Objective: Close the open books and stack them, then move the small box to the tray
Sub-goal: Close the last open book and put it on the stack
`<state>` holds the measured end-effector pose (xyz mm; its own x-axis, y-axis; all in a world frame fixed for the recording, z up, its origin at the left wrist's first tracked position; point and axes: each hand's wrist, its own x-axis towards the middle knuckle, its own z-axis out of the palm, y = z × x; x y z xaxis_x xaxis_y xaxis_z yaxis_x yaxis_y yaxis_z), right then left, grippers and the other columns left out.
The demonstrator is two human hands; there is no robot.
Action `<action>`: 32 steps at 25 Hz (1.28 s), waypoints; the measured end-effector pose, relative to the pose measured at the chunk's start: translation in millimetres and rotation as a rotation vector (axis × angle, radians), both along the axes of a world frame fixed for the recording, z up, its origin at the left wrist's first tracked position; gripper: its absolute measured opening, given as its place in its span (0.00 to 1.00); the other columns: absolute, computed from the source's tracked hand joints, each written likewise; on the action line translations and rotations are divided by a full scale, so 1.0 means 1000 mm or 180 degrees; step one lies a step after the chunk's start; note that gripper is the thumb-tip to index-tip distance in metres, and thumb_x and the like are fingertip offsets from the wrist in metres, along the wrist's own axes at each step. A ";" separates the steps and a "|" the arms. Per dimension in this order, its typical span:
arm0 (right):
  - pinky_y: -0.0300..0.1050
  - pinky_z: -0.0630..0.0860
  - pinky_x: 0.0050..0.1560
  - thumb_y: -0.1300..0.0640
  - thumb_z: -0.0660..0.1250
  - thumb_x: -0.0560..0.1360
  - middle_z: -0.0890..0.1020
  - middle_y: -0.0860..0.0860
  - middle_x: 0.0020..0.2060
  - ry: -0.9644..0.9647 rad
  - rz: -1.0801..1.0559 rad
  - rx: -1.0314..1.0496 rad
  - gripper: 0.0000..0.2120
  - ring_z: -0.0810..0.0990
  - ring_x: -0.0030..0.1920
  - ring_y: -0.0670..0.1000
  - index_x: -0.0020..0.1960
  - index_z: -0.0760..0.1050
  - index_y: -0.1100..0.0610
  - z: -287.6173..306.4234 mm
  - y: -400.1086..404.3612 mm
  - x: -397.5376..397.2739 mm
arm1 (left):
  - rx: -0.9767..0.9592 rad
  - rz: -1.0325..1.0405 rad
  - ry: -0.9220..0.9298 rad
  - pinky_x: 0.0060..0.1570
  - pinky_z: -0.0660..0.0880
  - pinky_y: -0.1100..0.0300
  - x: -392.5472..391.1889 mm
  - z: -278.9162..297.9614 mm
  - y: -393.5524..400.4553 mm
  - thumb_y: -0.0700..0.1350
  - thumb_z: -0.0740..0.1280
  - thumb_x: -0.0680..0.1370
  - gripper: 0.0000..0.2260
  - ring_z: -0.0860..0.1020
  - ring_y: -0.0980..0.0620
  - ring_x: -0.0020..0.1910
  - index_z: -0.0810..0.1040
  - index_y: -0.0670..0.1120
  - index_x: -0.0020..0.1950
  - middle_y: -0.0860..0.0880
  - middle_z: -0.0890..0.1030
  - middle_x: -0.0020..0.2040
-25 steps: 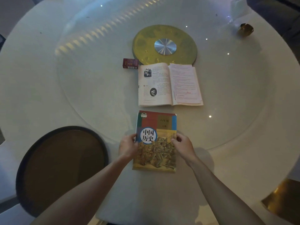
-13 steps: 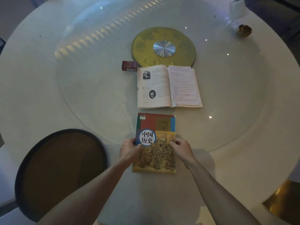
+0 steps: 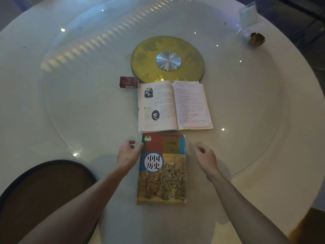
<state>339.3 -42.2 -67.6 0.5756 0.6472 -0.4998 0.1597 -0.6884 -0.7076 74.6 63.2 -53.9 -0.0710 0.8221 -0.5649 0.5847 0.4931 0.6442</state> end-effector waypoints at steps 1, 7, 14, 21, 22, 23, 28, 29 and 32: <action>0.54 0.79 0.55 0.53 0.67 0.81 0.86 0.53 0.49 -0.0064 -0.0110 0.0059 0.07 0.83 0.51 0.56 0.51 0.83 0.54 0.003 0.015 0.014 | 0.0050 0.0058 -0.0056 0.56 0.76 0.51 0.008 0.003 0.018 0.57 0.70 0.77 0.27 0.78 0.46 0.58 0.74 0.42 0.71 0.42 0.80 0.64; 0.47 0.76 0.57 0.52 0.69 0.78 0.83 0.59 0.62 -0.0492 -0.0108 -0.0077 0.23 0.81 0.60 0.60 0.69 0.78 0.64 -0.005 0.102 0.088 | -0.0178 0.0311 -0.0090 0.52 0.73 0.54 0.051 0.001 0.092 0.50 0.70 0.78 0.29 0.77 0.43 0.59 0.69 0.36 0.73 0.41 0.77 0.67; 0.55 0.77 0.61 0.45 0.76 0.71 0.77 0.65 0.67 -0.0839 -0.0272 -0.0918 0.36 0.78 0.65 0.67 0.70 0.71 0.65 -0.032 0.141 0.108 | -0.0710 0.0963 -0.0035 0.50 0.83 0.48 0.070 -0.031 0.133 0.52 0.79 0.60 0.32 0.81 0.42 0.54 0.77 0.42 0.61 0.41 0.82 0.58; 0.50 0.84 0.48 0.52 0.71 0.66 0.86 0.56 0.51 -0.0407 -0.0337 -0.0812 0.24 0.85 0.49 0.60 0.59 0.82 0.62 -0.026 0.145 0.109 | -0.0511 0.1020 -0.0158 0.56 0.82 0.51 0.082 -0.018 0.132 0.43 0.75 0.72 0.09 0.83 0.44 0.52 0.82 0.46 0.51 0.44 0.86 0.56; 0.49 0.84 0.46 0.55 0.70 0.67 0.86 0.55 0.49 -0.0234 -0.0351 -0.0610 0.21 0.86 0.47 0.57 0.58 0.82 0.62 -0.023 0.144 0.109 | -0.0444 0.1034 -0.0226 0.55 0.82 0.50 0.079 -0.015 0.130 0.42 0.74 0.73 0.06 0.84 0.44 0.52 0.80 0.47 0.48 0.44 0.86 0.55; 0.49 0.84 0.44 0.58 0.70 0.69 0.86 0.54 0.50 -0.0043 -0.0335 -0.0396 0.18 0.86 0.46 0.55 0.58 0.82 0.61 -0.019 0.144 0.109 | -0.0365 0.1052 -0.0329 0.55 0.82 0.50 0.077 -0.012 0.129 0.41 0.72 0.74 0.05 0.84 0.44 0.51 0.79 0.47 0.47 0.43 0.86 0.54; 0.52 0.83 0.50 0.67 0.66 0.74 0.86 0.56 0.55 0.0961 -0.0136 0.0121 0.12 0.86 0.53 0.58 0.56 0.79 0.58 0.007 0.142 0.110 | 0.0059 0.0932 -0.1026 0.49 0.83 0.50 0.074 0.024 0.129 0.39 0.71 0.76 0.03 0.85 0.45 0.45 0.80 0.46 0.45 0.43 0.86 0.51; 0.53 0.84 0.52 0.68 0.67 0.74 0.86 0.56 0.55 0.1053 -0.0136 0.0185 0.13 0.86 0.54 0.59 0.58 0.79 0.60 0.008 0.141 0.109 | 0.0122 0.0789 -0.1113 0.49 0.83 0.49 0.077 0.033 0.132 0.38 0.71 0.76 0.03 0.85 0.44 0.46 0.79 0.45 0.46 0.43 0.85 0.50; 0.57 0.84 0.56 0.68 0.69 0.71 0.86 0.59 0.58 0.1104 -0.0067 0.0293 0.22 0.86 0.56 0.61 0.65 0.77 0.63 0.006 0.134 0.105 | 0.0180 0.0209 -0.1383 0.44 0.82 0.52 0.101 0.055 0.133 0.37 0.70 0.75 0.05 0.84 0.45 0.46 0.78 0.43 0.49 0.45 0.84 0.47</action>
